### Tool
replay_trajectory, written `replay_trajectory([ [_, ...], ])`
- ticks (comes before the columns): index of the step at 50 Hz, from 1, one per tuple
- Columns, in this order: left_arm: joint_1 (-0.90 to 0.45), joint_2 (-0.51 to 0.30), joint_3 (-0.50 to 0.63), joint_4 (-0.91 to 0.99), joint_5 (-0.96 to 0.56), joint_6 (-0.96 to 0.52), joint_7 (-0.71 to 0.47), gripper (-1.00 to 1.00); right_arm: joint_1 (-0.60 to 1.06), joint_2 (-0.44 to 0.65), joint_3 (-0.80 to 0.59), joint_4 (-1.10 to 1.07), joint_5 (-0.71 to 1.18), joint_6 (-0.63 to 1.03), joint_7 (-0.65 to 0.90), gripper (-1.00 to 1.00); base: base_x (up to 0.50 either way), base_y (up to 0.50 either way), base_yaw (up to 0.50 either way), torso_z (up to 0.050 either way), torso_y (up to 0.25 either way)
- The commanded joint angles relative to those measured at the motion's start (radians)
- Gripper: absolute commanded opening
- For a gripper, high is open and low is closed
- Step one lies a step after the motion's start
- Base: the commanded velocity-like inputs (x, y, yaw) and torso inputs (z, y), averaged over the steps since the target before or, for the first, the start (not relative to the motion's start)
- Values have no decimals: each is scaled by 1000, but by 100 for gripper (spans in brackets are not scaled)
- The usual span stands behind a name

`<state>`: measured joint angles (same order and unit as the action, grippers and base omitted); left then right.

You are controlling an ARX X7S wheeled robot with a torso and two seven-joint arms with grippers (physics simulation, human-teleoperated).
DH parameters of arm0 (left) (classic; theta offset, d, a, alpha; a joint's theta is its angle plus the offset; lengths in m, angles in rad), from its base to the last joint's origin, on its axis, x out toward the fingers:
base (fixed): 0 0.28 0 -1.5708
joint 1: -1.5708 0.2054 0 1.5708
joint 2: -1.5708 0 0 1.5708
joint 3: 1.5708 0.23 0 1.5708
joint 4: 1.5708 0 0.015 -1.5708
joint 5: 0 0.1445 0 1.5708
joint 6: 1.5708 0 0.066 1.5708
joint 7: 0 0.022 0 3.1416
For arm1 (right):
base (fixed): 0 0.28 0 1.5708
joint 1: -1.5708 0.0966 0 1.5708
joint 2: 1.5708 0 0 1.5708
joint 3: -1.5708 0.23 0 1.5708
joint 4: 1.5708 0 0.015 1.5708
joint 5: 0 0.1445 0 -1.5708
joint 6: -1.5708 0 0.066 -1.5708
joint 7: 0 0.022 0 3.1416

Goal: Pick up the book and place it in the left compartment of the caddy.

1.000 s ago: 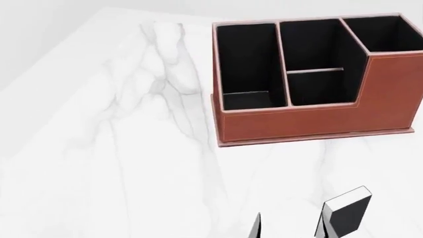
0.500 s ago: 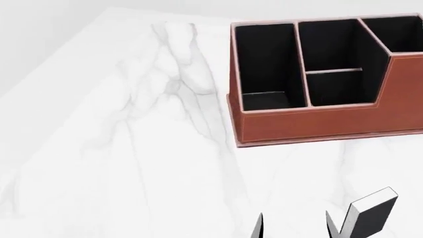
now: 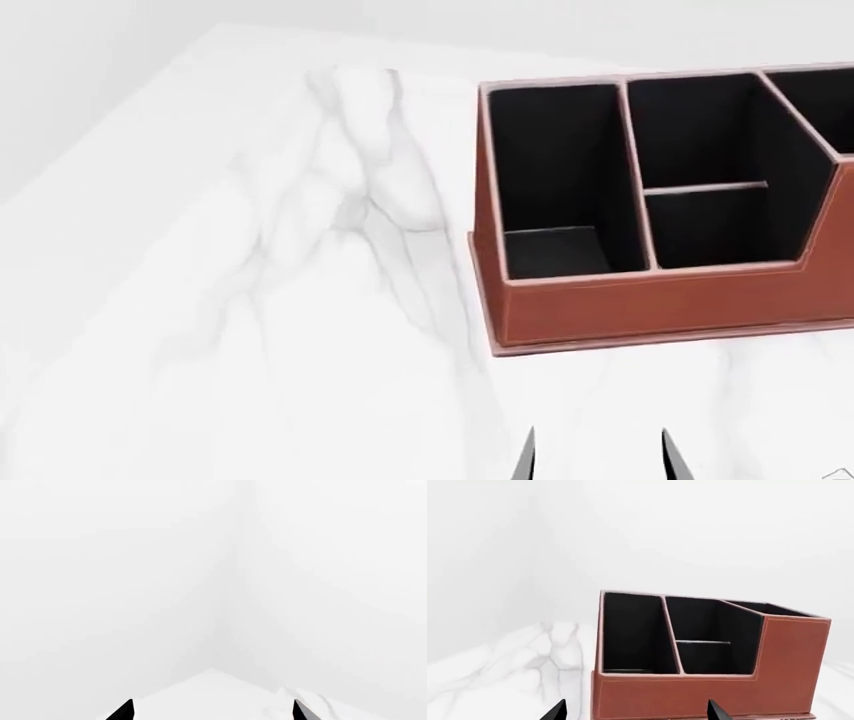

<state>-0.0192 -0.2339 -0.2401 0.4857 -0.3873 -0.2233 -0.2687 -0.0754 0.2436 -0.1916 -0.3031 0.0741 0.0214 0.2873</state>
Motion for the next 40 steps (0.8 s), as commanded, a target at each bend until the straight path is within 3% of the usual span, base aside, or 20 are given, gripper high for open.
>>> replay_trajectory([
  [1,-5,-4,9,-10,-1,4,-3,100,-3,7,2,-8,16,-4,8,100,488,111,0,0,0],
  [10,1,-9,2,3,-15,1,-8,100,10,-3,2,-8,-27,63,60,100,488,111,0,0,1],
  [13,-1,-10,4,1,-14,1,-10,100,-6,-3,14,-12,16,2,45,100,0,0,0,0,4],
  [25,-2,-14,9,-4,-19,3,-13,100,1,3,11,-22,12,49,65,100,33,8,0,0,0],
  [29,0,-16,7,0,-27,2,-13,100,2,-18,29,-44,-19,102,130,100,186,42,0,0,0],
  [32,-6,-15,16,-11,-22,5,-12,100,0,-49,60,-34,-48,11,199,100,0,0,0,0,0],
  [36,-8,-17,17,-10,-28,0,-14,100,34,-74,66,-35,-68,125,246,100,0,0,0,0,0],
  [40,-9,-16,23,-15,-31,3,-11,100,53,-121,80,-50,-198,212,396,100,0,0,0,0,0],
])
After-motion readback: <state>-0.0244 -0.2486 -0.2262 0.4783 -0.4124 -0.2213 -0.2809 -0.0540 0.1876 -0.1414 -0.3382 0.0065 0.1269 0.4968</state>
